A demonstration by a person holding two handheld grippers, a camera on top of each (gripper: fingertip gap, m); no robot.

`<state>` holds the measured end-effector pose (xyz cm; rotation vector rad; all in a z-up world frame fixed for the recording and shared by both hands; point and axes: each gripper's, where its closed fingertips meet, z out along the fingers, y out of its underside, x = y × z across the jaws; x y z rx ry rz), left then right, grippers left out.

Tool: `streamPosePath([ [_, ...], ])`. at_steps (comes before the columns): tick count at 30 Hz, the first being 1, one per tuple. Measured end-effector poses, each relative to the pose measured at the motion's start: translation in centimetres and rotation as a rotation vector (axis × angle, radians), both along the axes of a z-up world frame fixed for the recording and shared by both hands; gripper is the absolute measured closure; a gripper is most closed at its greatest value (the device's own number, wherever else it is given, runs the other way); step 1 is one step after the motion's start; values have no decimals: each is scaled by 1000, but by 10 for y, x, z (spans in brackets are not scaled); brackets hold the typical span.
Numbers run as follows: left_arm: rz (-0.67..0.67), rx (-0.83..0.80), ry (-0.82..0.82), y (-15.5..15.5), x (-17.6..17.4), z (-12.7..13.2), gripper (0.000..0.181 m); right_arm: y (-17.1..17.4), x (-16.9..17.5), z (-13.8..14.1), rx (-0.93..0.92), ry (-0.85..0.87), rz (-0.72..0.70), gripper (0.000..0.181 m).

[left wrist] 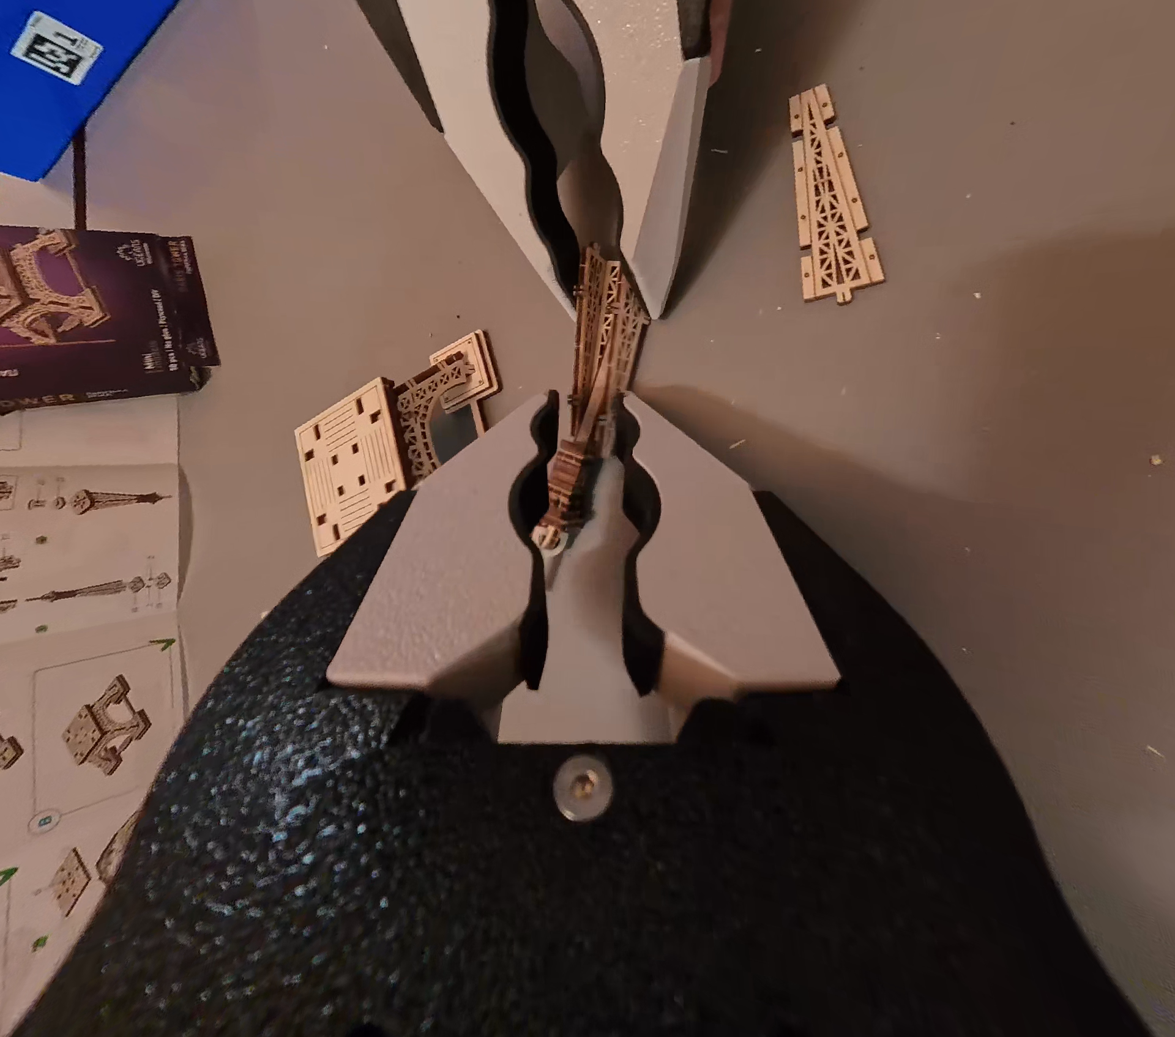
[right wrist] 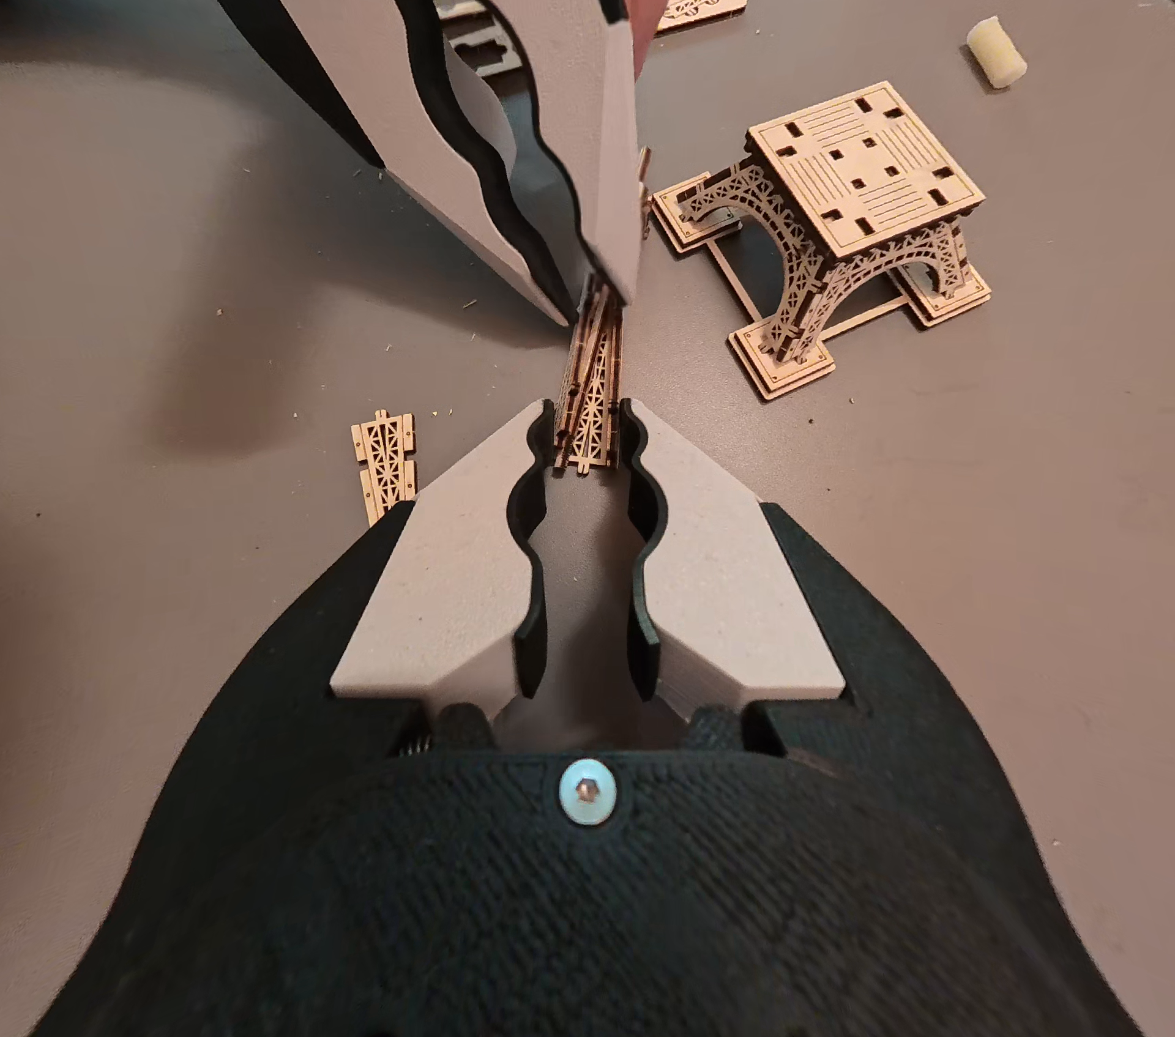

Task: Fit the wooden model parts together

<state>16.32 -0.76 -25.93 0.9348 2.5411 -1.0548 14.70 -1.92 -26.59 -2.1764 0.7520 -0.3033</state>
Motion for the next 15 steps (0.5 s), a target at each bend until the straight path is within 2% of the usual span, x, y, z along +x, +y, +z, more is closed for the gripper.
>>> streamPosePath([
  [6, 22, -15, -31, 8, 2, 7, 167, 0, 0, 0, 1, 3, -3, 164],
  [8, 21, -6, -49, 9, 0, 5, 173, 0, 0, 0, 0, 2, -3, 164],
  [12, 46, -23, -90, 13, 0, 7, 170, 0, 0, 0, 2, 4, -3, 164],
  [15, 100, -44, -96, 20, 13, 14, 153, 0, 0, 0, -2, 0, -3, 164],
])
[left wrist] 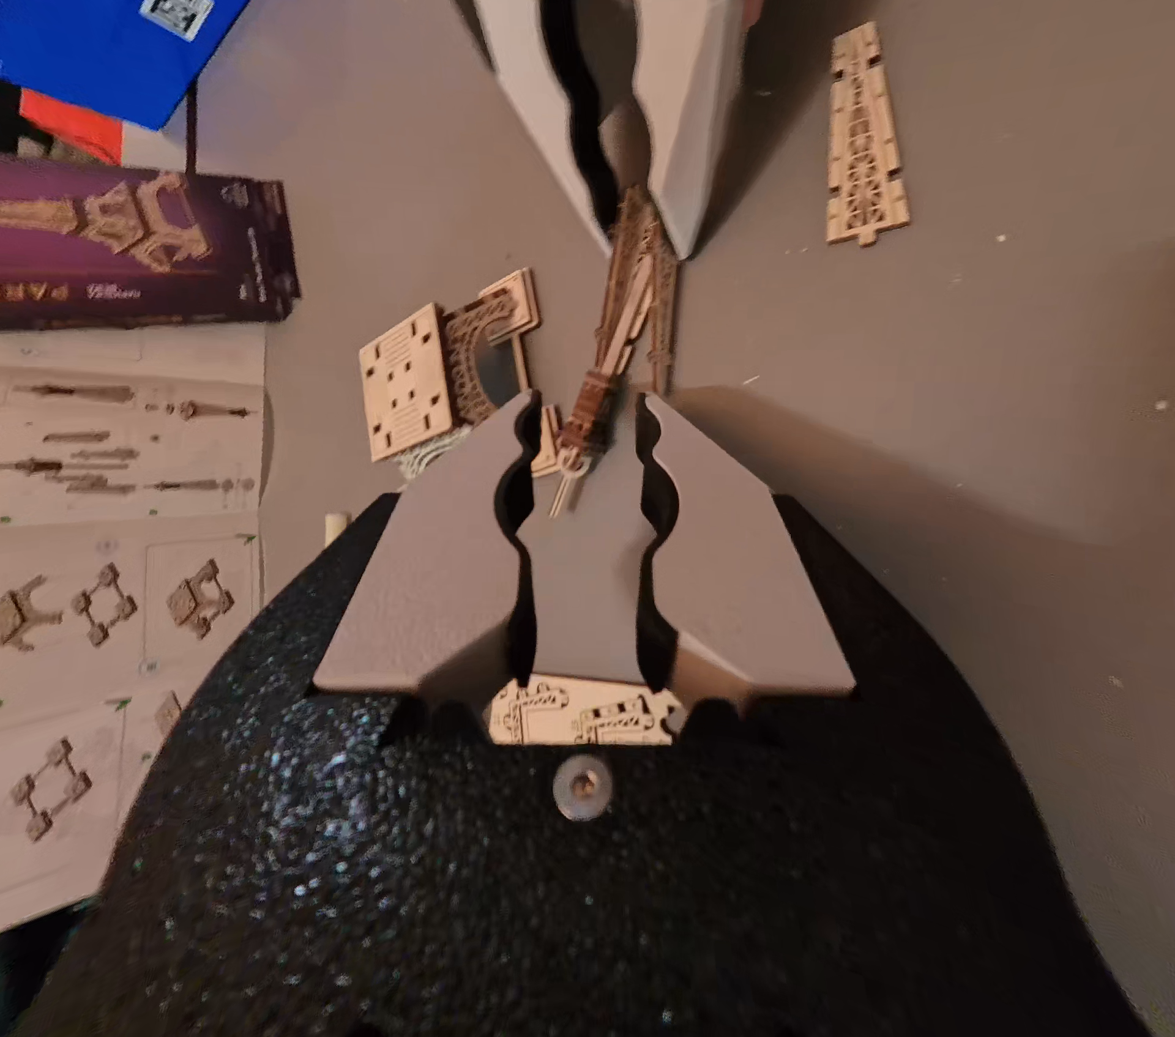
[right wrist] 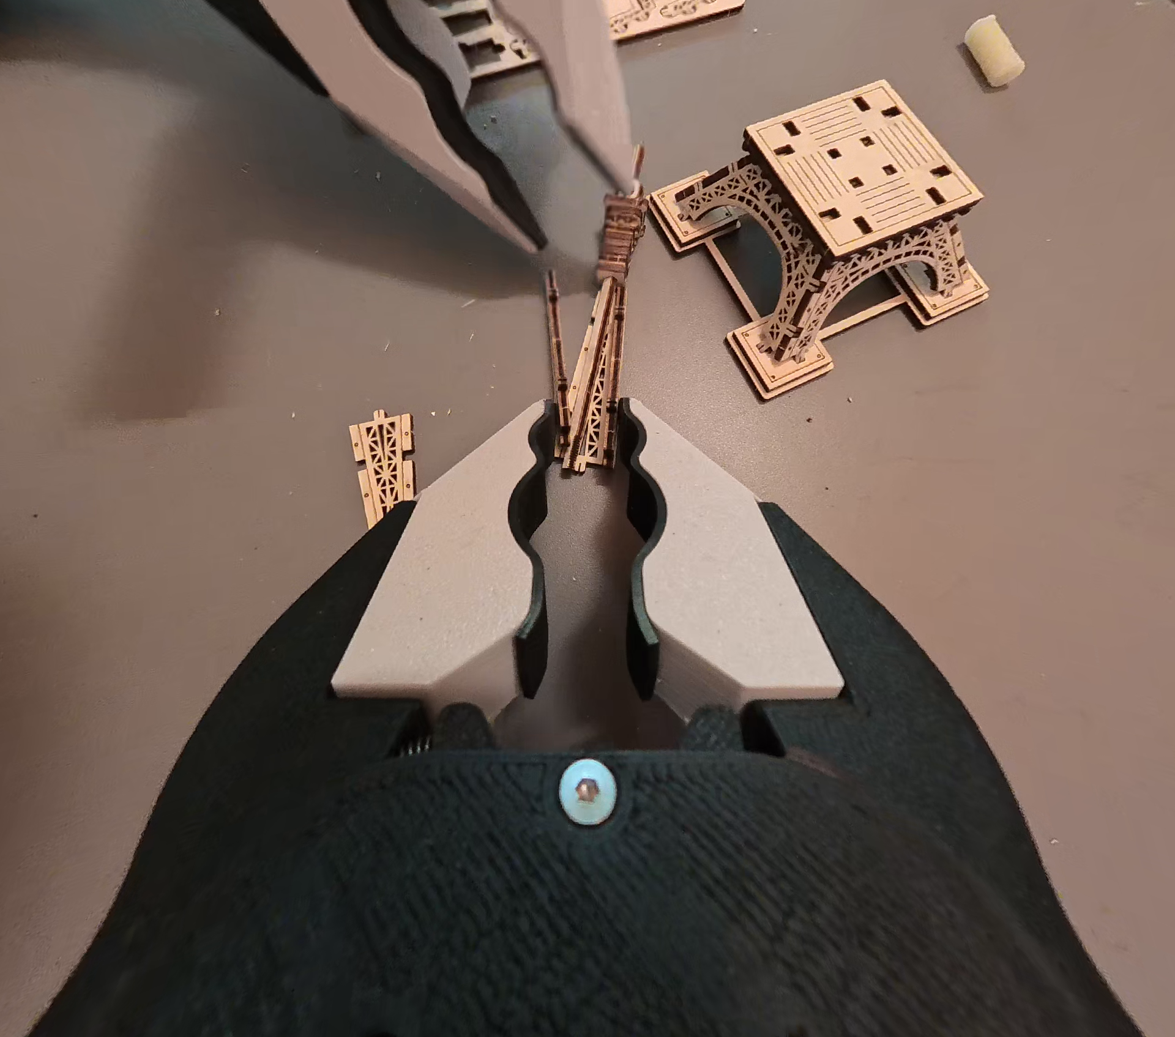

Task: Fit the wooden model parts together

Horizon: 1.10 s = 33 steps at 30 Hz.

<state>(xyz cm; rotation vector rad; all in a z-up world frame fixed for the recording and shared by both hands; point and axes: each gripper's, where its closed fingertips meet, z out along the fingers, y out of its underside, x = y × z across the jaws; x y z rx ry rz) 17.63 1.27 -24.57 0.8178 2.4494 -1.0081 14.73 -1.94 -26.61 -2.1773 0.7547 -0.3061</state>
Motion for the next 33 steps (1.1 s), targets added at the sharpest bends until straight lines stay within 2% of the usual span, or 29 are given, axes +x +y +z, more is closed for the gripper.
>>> streamPosePath([
  [3, 37, 50, 102, 8, 10, -4, 147, 0, 0, 0, 3, 3, 0, 164],
  [5, 60, 102, 111, 14, 22, -9, 147, 0, 0, 0, 5, 5, 0, 164],
  [10, 68, 62, 240, 9, 30, 1, 165, 0, 0, 0, 14, 16, -1, 164],
  [14, 74, 154, 220, 10, 30, -15, 168, 0, 0, 0, 12, 14, -1, 164],
  [20, 87, 153, 244, 11, 25, -17, 181, 0, 0, 0, 16, 18, -2, 164],
  [22, 91, 160, 216, 12, 25, -17, 181, 0, 0, 0, 22, 24, -3, 164],
  [24, 109, 169, 196, 13, 26, -16, 173, 0, 1, 0, 32, 35, -3, 164],
  [29, 116, 70, 201, 12, 22, 4, 173, 0, 1, 1, 46, 51, -4, 165],
  [33, 43, -26, 235, 4, -7, 17, 174, 0, 1, 0, 10, 11, -3, 164],
])
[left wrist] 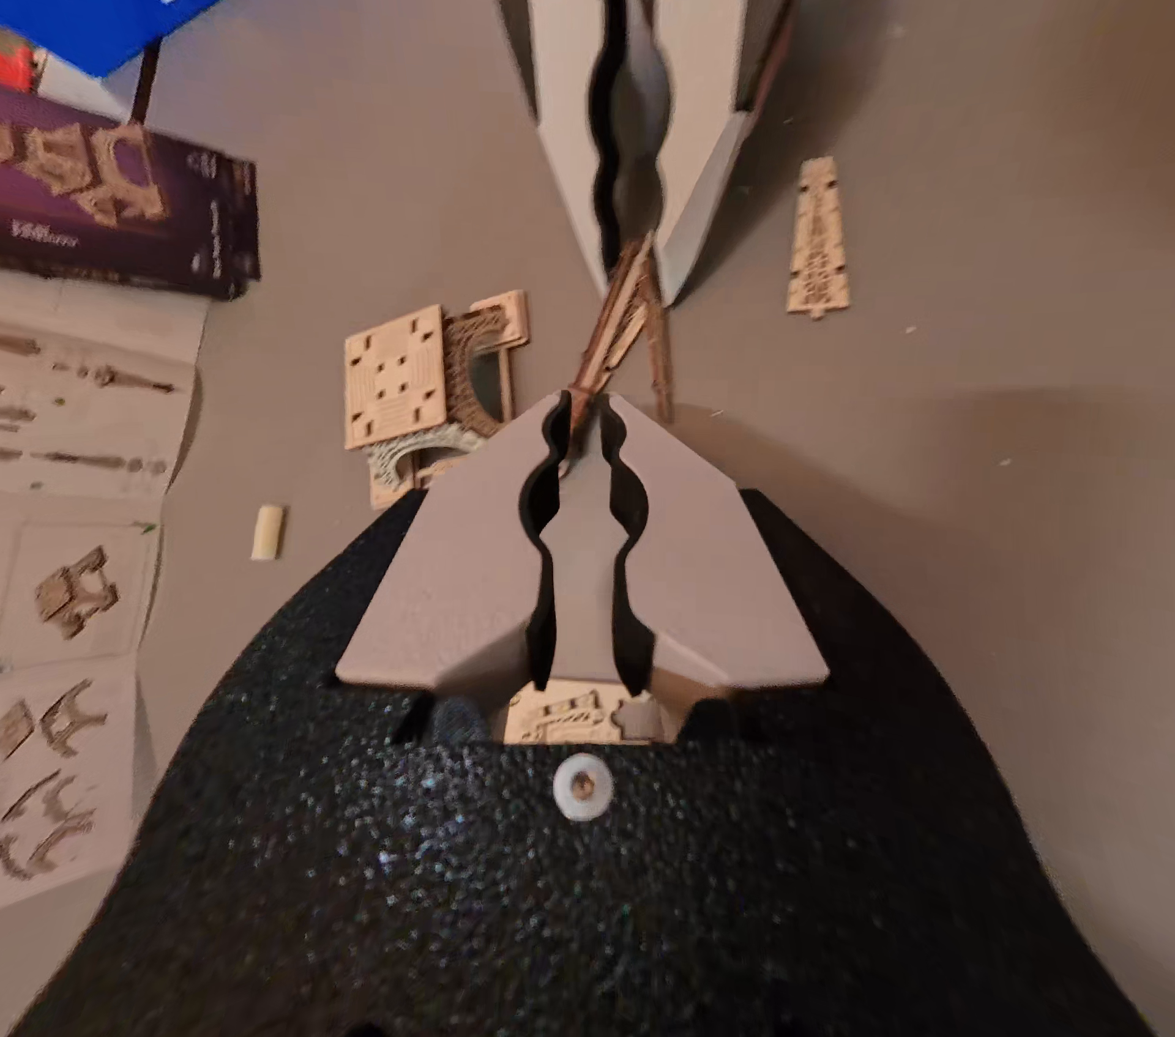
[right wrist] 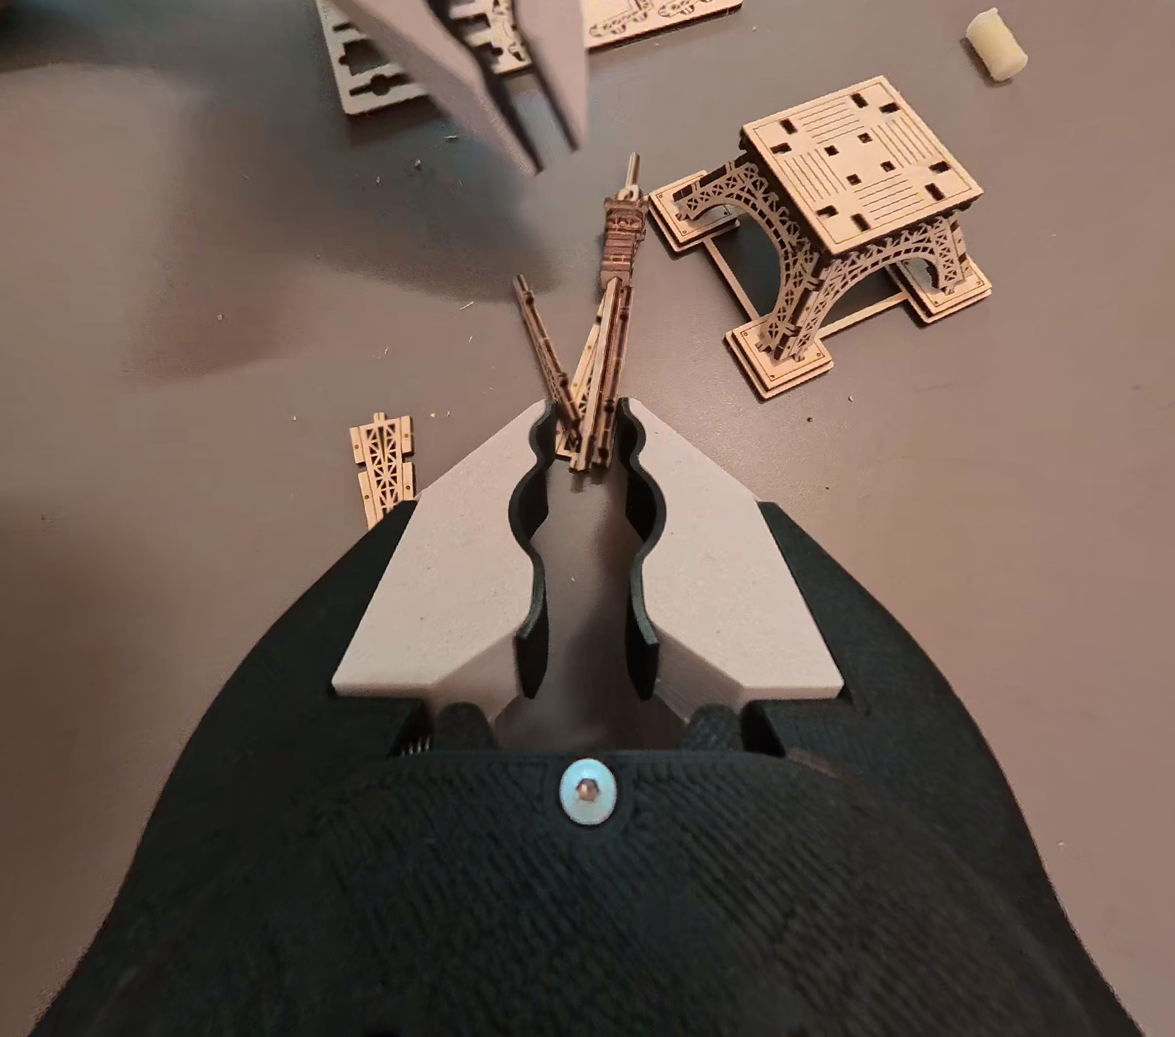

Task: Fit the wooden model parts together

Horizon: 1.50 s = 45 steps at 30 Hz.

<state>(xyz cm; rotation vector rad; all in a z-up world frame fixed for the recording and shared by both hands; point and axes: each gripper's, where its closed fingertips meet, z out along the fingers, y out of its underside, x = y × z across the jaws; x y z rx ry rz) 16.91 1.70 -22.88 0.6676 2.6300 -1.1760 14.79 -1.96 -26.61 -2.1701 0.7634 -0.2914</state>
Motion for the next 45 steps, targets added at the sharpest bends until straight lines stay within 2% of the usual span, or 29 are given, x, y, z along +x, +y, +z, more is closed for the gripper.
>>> streamPosePath([
  [3, -45, 53, -10, -3, -21, -15, 169, 0, 0, 0, -11, -12, 0, 164],
  [7, -29, 103, -11, -7, -24, -29, 169, 0, 0, 0, -2, -2, 0, 164],
  [12, -2, 107, 16, -10, -20, -30, 177, 0, 0, 0, -3, -4, 0, 164],
  [24, -48, 138, 4, -22, -22, -32, 176, 0, 0, 0, 4, 4, 1, 164],
  [29, -77, 168, -59, -26, -19, -33, 179, 0, -1, 0, 7, 7, 4, 163],
  [32, -120, 174, -131, -28, -18, -31, 180, 2, -3, 1, 10, 8, 25, 157],
  [37, -137, 129, -259, -28, -19, -33, 180, 3, -5, 1, 10, 8, 38, 153],
  [42, -49, 4, -288, -29, -21, -32, 180, 2, -3, 0, 4, 2, 24, 157],
  [45, -8, -43, -333, -28, -19, -32, 180, 3, -4, 1, 13, 11, 33, 153],
])
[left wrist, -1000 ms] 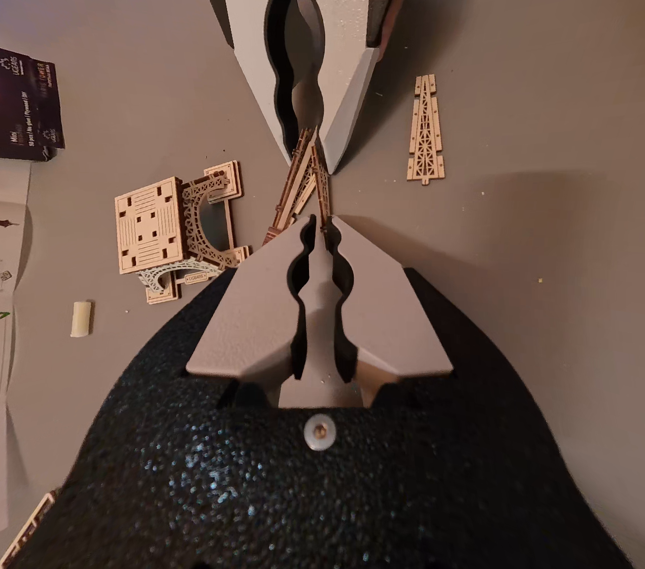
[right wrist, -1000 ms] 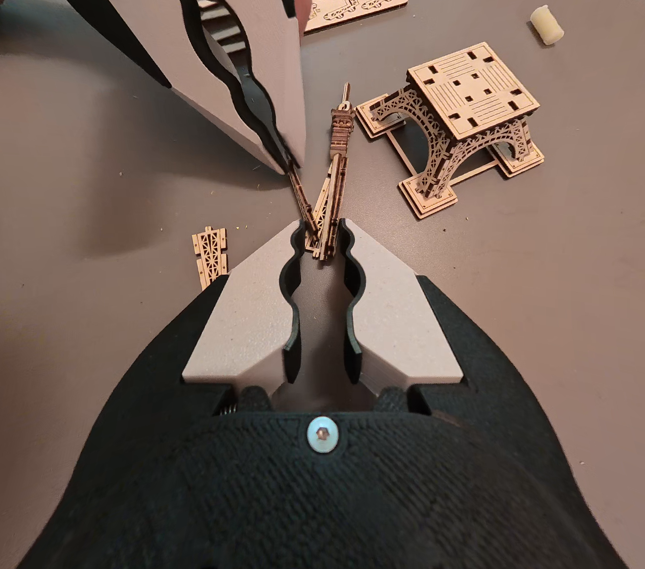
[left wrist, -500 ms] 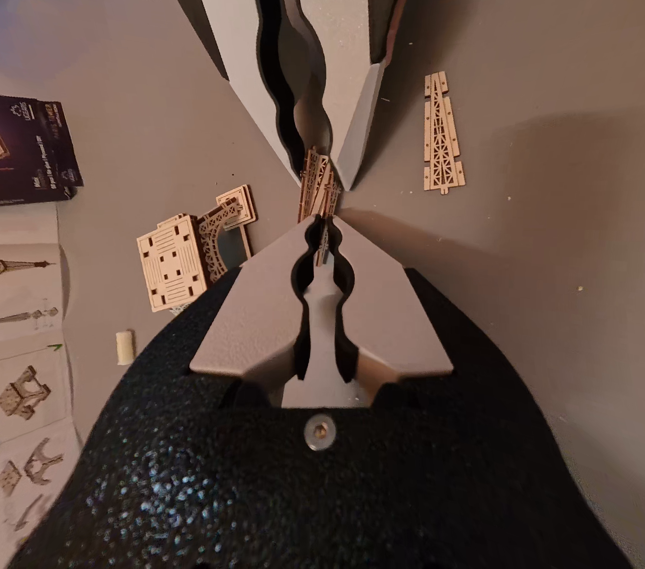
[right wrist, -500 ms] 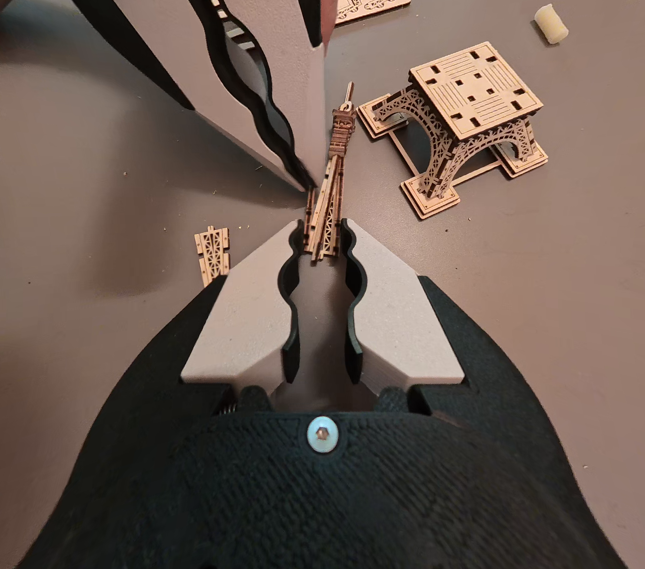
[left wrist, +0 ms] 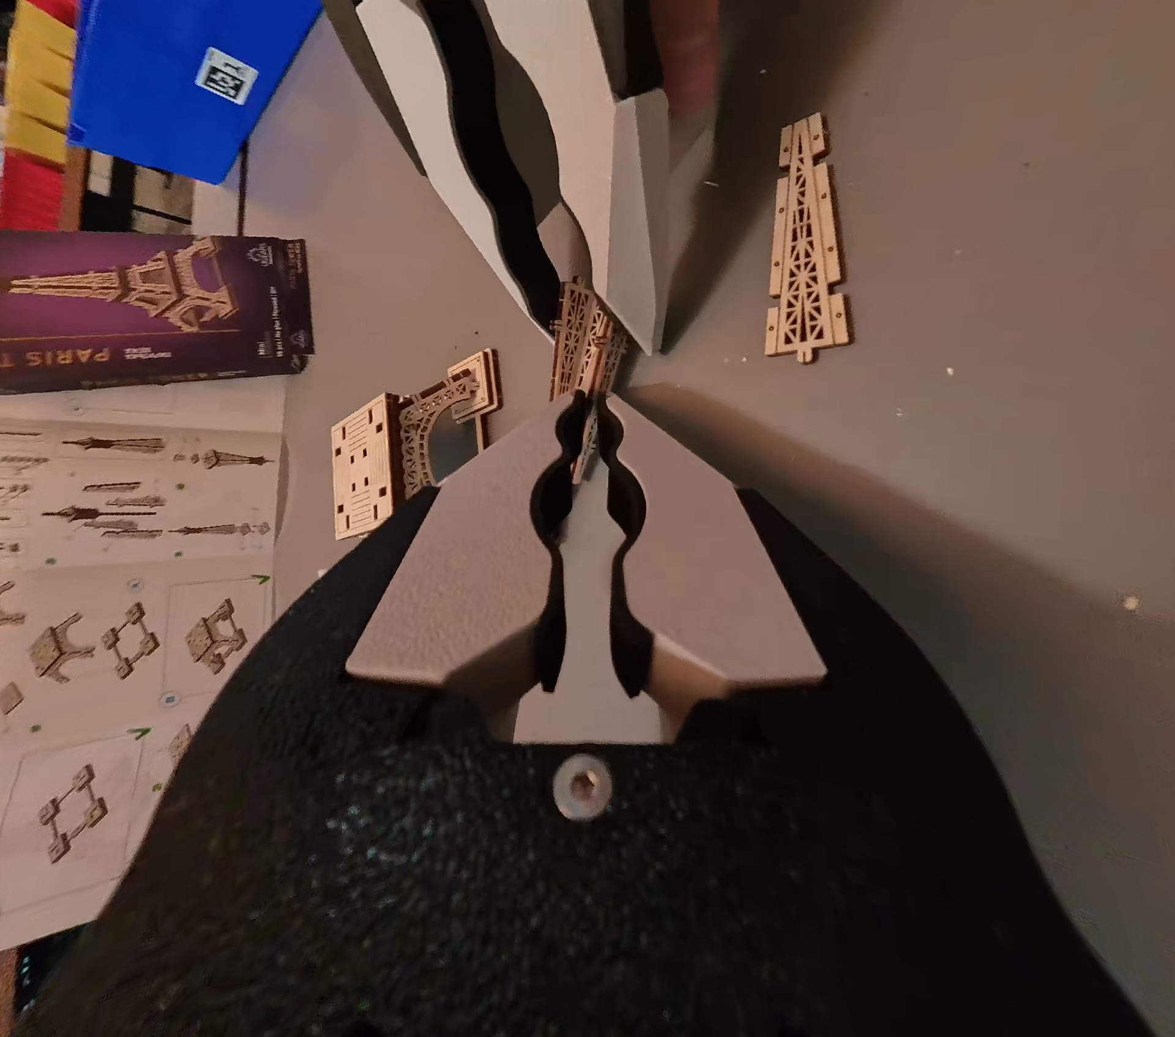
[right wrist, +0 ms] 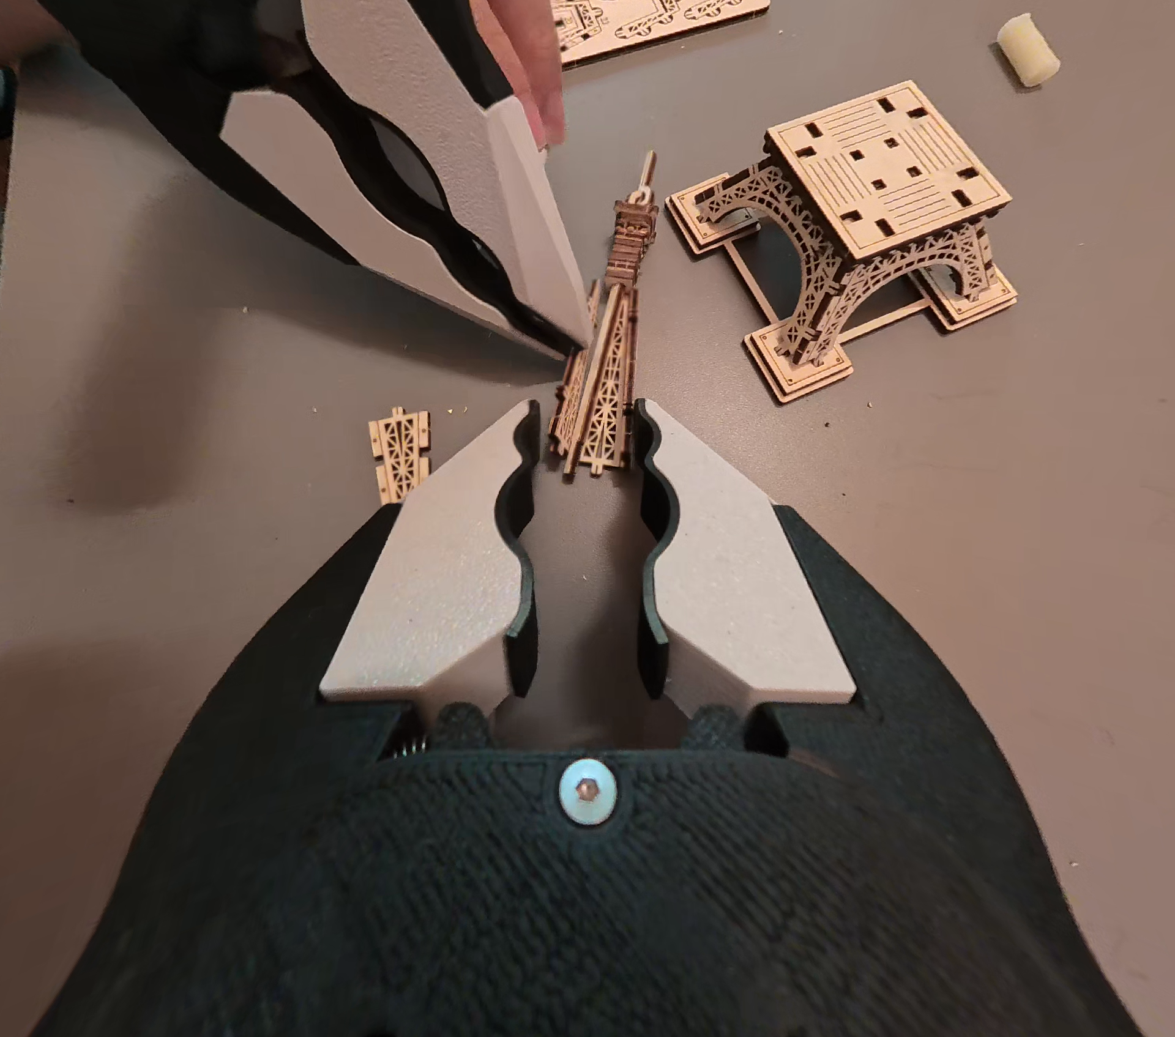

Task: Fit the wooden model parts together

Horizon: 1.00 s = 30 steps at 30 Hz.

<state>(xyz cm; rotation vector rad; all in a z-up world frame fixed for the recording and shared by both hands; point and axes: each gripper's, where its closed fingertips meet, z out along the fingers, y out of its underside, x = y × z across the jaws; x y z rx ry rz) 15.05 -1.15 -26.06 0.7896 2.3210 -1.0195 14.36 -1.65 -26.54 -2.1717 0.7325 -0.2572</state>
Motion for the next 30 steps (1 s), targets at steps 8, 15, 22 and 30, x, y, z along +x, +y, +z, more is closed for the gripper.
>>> streamPosePath([
  [8, 34, -49, 29, -1, 4, 0, 179, 4, -6, 1, 13, 11, 43, 138],
  [15, 21, -49, 28, -1, 3, 0, 179, -5, 4, 1, 61, 69, -34, 160],
  [22, -3, -55, -17, -1, 3, 0, 180, -6, -13, 9, 113, 66, 68, 130],
  [30, -88, -65, -66, 0, 2, 9, 180, -25, 3, 9, 62, -7, 3, 145],
])
